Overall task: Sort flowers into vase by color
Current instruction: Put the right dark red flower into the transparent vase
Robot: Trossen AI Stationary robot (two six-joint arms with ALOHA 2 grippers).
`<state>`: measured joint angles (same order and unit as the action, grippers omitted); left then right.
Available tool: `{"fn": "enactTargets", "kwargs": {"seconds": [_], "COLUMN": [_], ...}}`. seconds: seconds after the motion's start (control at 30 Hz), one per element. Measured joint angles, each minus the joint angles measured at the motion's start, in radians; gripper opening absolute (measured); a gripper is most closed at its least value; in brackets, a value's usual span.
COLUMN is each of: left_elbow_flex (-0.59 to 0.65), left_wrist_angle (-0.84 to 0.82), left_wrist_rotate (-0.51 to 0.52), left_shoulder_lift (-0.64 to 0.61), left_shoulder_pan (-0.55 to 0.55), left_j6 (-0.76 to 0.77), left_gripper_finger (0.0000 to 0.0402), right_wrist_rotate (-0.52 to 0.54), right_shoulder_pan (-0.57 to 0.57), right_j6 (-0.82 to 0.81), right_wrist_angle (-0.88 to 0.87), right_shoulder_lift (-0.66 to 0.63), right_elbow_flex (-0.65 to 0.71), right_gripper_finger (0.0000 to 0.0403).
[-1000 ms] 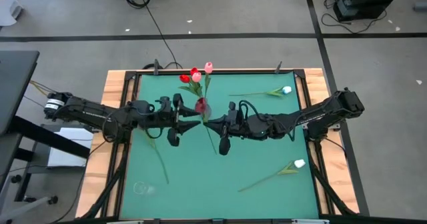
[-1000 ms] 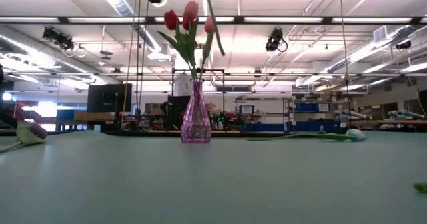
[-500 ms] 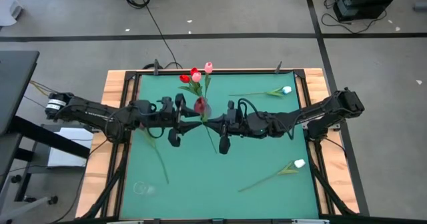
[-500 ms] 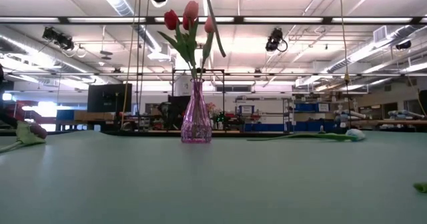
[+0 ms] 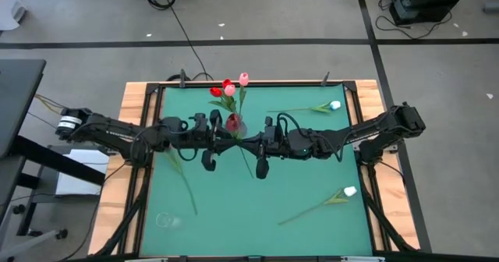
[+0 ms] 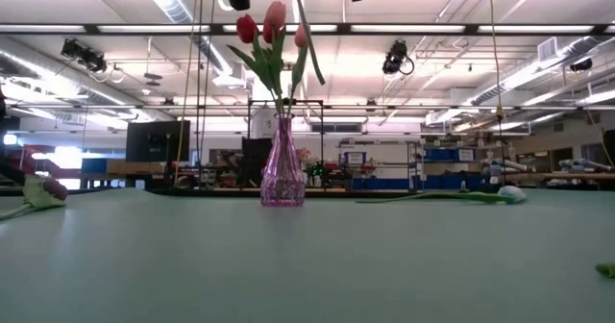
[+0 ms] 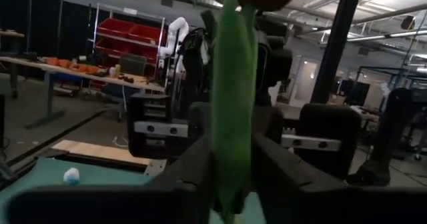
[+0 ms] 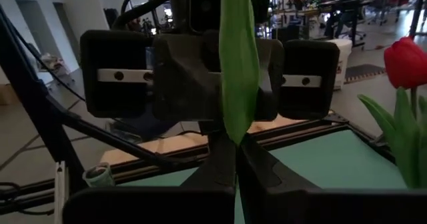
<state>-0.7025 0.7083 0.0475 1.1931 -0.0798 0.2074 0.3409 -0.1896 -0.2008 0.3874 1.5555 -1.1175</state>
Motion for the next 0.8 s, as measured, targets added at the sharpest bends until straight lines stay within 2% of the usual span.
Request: {"fn": "enactTargets", "kwargs": {"seconds": [0.1,0.23,0.3,0.37,0.43,0.53,0.7,0.8], "left_elbow_flex": [0.000,0.000,0.000,0.000,0.000,0.000,0.000,0.000], "left_wrist_angle": [-0.001,-0.003,-0.029,-0.093,-0.200,-0.343,-0.490,-0.516], "left_wrist_rotate": [-0.008,-0.025,-0.025,-0.021,0.003,0.041,0.043,0.043], "left_shoulder_lift": [-0.002,-0.003,-0.021,-0.065,-0.126,-0.217,-0.356,-0.415], "left_shoulder_pan": [0.012,0.022,0.021,0.013,0.006,-0.001,-0.002,-0.002], "left_j6": [0.000,0.000,-0.011,-0.037,-0.061,-0.099,-0.150,-0.182], "left_gripper_finger": [0.0026,0.0012,0.0010,0.0009,0.0008,0.0007,0.0006,0.0006], "right_wrist_rotate": [0.002,0.010,0.031,0.128,0.202,0.271,0.242,0.238], "right_shoulder_pan": [0.000,-0.001,-0.001,-0.004,-0.011,-0.051,-0.092,-0.106], "right_j6": [-0.013,-0.027,-0.028,-0.124,-0.122,-0.049,-0.025,-0.033], "right_wrist_angle": [0.000,-0.032,-0.138,-0.318,-0.471,-0.639,-0.817,-0.845], "right_shoulder_lift": [0.000,-0.006,-0.036,-0.103,-0.185,-0.318,-0.531,-0.625], "right_elbow_flex": [0.000,0.000,0.000,0.001,0.001,0.001,0.000,0.021], "right_gripper_finger": [0.0028,0.0093,0.0131,0.0164,0.0181,0.0181,0.0140,0.0121]}}
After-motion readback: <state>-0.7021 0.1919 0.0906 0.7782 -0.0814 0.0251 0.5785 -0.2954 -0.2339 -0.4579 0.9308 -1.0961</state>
